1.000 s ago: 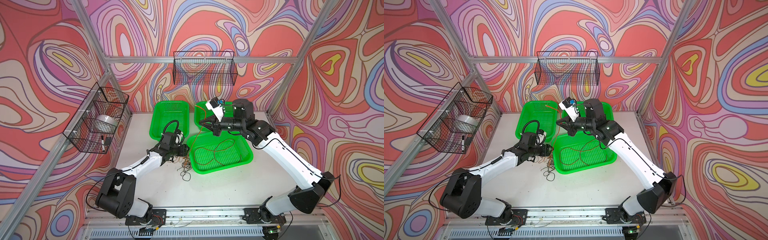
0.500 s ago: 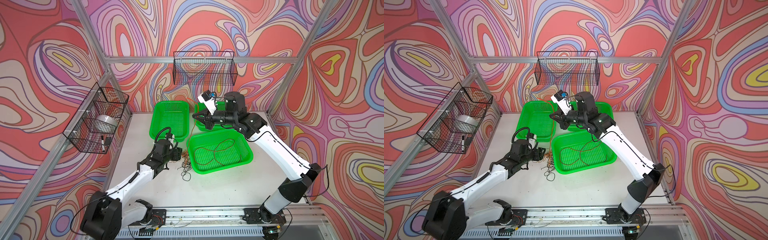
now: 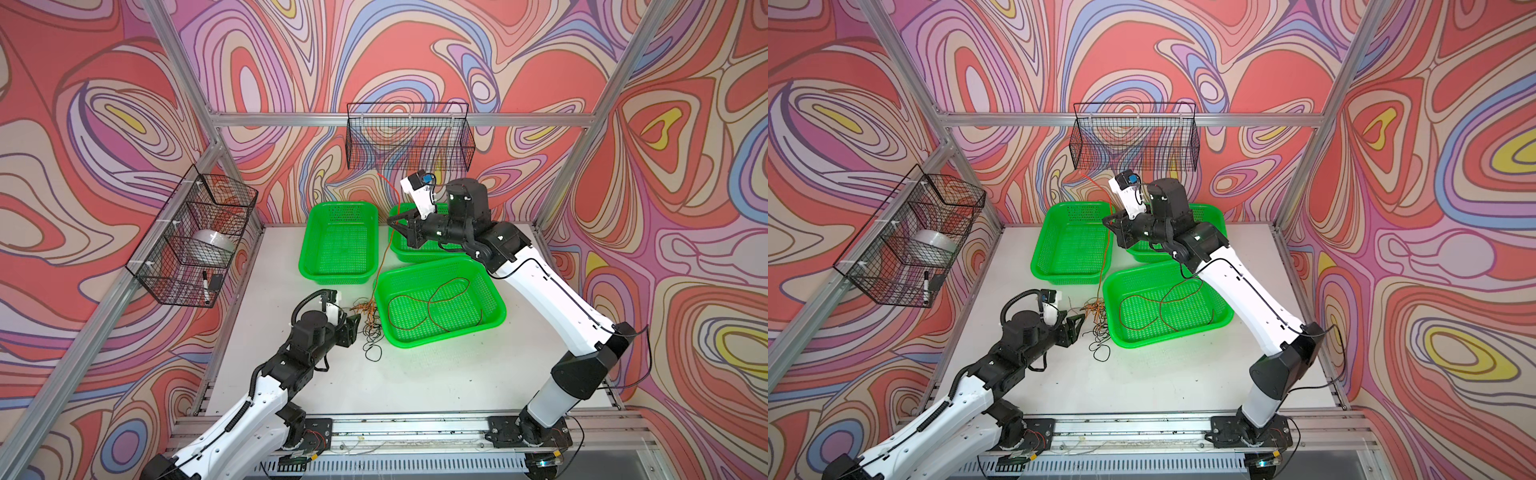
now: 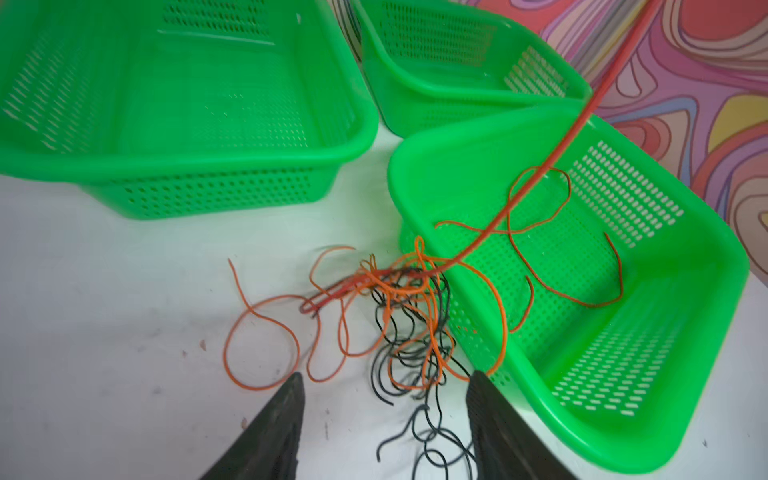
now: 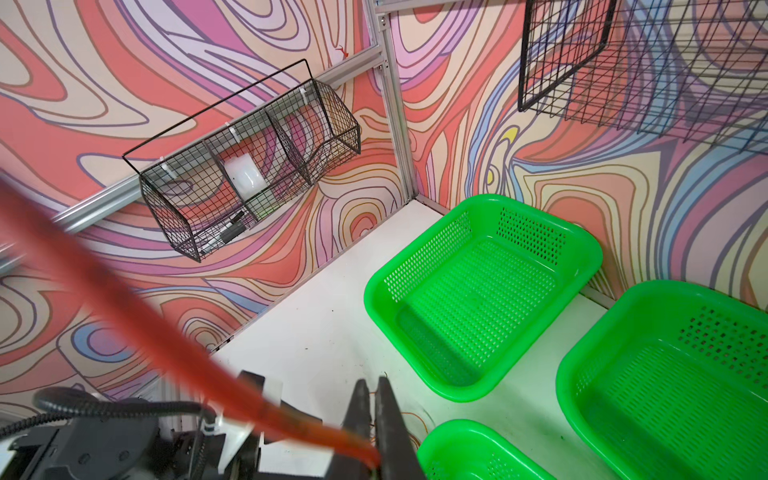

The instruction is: Untangle the cables

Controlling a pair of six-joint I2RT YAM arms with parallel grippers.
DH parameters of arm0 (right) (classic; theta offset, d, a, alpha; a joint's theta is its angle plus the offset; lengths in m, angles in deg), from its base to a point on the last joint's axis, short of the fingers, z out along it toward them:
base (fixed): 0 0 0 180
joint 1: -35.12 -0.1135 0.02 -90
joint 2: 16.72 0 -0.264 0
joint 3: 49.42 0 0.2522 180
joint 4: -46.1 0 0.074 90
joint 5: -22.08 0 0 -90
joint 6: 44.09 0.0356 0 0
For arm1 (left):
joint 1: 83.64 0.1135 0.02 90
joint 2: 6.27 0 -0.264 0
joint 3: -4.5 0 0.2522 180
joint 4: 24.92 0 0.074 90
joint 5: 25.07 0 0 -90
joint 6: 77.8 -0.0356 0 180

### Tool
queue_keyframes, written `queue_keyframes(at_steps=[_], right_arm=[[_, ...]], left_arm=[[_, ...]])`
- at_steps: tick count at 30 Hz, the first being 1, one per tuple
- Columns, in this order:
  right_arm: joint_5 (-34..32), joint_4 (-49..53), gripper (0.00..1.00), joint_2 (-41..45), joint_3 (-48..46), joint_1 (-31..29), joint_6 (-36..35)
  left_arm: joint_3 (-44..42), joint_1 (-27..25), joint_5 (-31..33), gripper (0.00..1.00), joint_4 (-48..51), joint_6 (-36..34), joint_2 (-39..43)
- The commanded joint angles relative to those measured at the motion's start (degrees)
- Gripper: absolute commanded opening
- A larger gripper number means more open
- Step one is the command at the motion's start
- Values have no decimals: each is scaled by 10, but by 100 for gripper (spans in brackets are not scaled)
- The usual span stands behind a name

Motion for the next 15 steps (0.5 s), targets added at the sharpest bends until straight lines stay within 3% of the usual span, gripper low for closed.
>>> queue_keyframes(at_steps=[1,8,15], right_arm=[[-13,-19,0,-7,22,-8,29],[-14,-22,0,-10,24,-24,35],[-14,-20,0,-1,21,-31,43]], left_arm=[[-12,-56,22,65,-56,12,-25],[-32,-107,69,69,-157,2,-110],[-35,-108,185,68,-269,17,-207]])
